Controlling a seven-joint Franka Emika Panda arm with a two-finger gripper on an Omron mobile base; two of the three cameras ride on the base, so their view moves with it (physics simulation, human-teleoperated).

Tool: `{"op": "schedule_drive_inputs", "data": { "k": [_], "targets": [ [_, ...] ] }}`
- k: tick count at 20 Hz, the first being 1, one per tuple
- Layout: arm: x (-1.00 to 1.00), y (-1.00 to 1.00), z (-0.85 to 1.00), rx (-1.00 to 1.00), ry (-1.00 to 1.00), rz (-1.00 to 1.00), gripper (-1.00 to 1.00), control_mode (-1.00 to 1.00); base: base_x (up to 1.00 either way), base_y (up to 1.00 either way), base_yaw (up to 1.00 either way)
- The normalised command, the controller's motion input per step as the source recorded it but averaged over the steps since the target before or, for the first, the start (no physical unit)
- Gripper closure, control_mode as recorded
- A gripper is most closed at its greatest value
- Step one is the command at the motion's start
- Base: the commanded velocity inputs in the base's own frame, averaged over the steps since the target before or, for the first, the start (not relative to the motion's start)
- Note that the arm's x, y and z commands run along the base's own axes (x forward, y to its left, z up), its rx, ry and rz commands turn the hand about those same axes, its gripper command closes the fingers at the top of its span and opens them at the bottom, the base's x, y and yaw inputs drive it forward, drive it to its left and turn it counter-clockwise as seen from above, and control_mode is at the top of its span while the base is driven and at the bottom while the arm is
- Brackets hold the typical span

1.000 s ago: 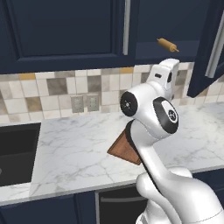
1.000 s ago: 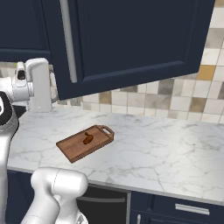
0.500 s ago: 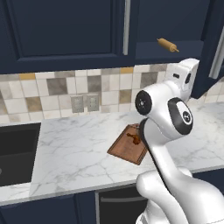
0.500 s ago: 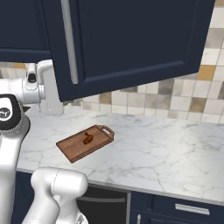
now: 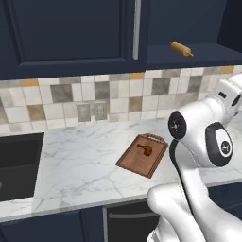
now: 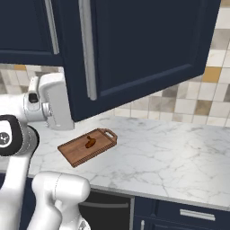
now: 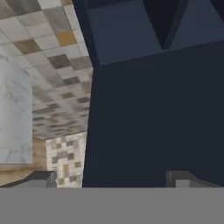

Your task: Open the cabinet, retrieve the rolling pin, and place it next to the meat on the cutting board to prepare for tenderizing.

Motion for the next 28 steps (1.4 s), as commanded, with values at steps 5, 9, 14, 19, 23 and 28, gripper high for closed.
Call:
{"op": "schedule_drive_inputs", "data": {
  "k": [5, 9, 14, 19, 23, 28],
  "targets": [
    [-0.1, -0.69, 0.1, 0.0, -0.02, -0.1, -1.0, -1.0, 0.0, 0.0, 0.0],
    [0.0, -0.79, 0.02, 0.0, 0.0, -0.08, -1.0, -1.0, 0.0, 0.0, 0.0],
    [0.0, -0.83, 0.0, 0.0, 0.0, -0.04, -1.0, -1.0, 0.0, 0.0, 0.0],
    [0.0, -0.83, 0.0, 0.0, 0.0, -0.01, -1.0, -1.0, 0.0, 0.0, 0.0],
    [0.0, -0.82, 0.0, 0.0, 0.0, -0.01, -1.0, -1.0, 0.0, 0.0, 0.0],
    [0.0, -0.57, -0.01, 0.01, 0.03, -0.03, -1.0, -1.0, 0.0, 0.0, 0.0]
  ]
}}
